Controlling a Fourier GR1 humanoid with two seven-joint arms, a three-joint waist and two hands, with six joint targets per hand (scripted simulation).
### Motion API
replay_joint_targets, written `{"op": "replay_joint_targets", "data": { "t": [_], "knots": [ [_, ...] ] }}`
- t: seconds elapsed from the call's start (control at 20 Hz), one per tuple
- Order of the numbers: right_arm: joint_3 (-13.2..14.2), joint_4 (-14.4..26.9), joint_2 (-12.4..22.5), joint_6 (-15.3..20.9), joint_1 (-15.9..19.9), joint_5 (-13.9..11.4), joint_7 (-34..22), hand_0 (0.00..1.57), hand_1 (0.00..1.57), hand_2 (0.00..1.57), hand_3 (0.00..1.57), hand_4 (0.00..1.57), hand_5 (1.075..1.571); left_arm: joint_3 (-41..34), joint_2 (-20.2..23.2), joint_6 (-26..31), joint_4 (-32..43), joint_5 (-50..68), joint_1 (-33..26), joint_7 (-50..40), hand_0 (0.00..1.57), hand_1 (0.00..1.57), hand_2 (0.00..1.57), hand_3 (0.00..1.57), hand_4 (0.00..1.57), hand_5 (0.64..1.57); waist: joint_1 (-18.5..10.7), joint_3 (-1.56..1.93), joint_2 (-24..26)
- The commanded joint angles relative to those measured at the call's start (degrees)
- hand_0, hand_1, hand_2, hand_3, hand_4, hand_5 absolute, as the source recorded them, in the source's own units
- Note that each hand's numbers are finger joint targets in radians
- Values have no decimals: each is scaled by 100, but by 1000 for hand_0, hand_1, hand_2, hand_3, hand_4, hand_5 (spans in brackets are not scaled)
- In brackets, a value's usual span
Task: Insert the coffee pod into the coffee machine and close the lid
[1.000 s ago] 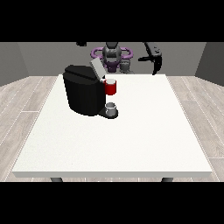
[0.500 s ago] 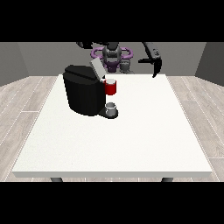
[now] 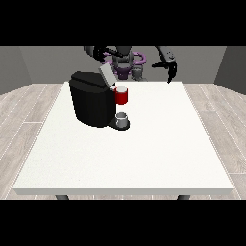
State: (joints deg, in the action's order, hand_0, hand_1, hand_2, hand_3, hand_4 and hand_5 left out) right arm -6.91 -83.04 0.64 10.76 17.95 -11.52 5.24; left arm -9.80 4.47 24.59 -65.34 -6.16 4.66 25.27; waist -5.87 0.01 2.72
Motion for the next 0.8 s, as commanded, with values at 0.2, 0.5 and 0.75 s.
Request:
{"op": "replay_joint_targets", "data": {
  "t": [0.2,0.5,0.75],
  "knots": [
    [769,620,319,-60,1051,169,-249,0,0,0,0,386,1571,-94,54,-98,-150,215,146,110,0,0,0,0,306,1571,-4,-2,-505],
    [1035,1275,353,-230,1049,444,271,0,0,0,0,424,1571,24,199,106,-419,270,-341,111,0,0,0,0,353,1571,-115,-1,-420],
    [1158,1856,267,28,1626,374,648,0,0,0,0,420,1571,-62,302,-128,-208,242,221,234,0,0,0,0,363,1571,-84,-2,-847]
  ]
}}
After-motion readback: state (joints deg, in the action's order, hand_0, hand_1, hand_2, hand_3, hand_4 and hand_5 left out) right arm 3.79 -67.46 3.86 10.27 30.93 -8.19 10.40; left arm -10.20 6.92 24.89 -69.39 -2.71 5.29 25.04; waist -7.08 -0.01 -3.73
